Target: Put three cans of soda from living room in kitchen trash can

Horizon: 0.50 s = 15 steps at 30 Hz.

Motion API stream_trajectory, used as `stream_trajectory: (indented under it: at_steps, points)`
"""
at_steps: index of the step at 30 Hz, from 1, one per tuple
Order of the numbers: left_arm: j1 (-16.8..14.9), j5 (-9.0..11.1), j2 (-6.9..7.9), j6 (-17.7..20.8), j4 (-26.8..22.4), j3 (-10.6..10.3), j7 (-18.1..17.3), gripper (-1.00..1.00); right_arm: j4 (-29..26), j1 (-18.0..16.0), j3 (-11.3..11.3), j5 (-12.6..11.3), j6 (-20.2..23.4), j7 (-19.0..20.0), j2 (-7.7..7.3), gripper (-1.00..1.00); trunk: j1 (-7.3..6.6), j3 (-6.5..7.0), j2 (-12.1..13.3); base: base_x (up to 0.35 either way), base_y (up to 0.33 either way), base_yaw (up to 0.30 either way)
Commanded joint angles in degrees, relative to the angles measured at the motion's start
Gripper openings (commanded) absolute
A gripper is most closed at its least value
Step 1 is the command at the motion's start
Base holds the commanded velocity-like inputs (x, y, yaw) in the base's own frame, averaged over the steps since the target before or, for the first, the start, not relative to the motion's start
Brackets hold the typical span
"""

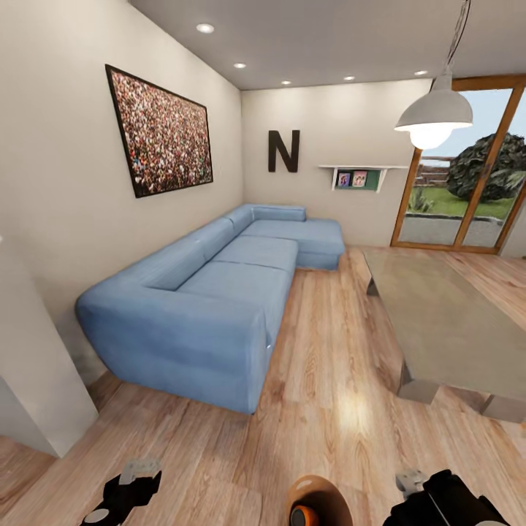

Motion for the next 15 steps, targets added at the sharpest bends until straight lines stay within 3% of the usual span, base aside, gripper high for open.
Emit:
stream_trajectory:
  at_steps: [1, 8, 15]
  points:
    - [0.2, 0.0, 0.13, -0.2, 0.2, 0.0, 0.0, 1.0, 0.1, 0.1, -0.3, 0.0, -0.3, 0.0, 0.02, 1.0, -0.23, 0.19, 0.4, 0.0, 0.0, 0.0]
    - [3.2, 0.2, 0.56, -3.2, 0.8, 0.0, 0.0, 1.0, 0.4, 2.5, -4.3, 0.0, -1.9, 0.0, 0.04, 1.0, -1.76, 1.44, 3.2, 0.0, 0.0, 0.0]
    - [5.5, 0.0, 0.63, -5.4, 0.9, 0.0, 0.0, 1.0, 0.4, 5.7, -6.3, 0.0, -5.5, -1.0, -0.01, 1.0, -3.3, 2.58, 6.0, 0.0, 0.0, 0.0]
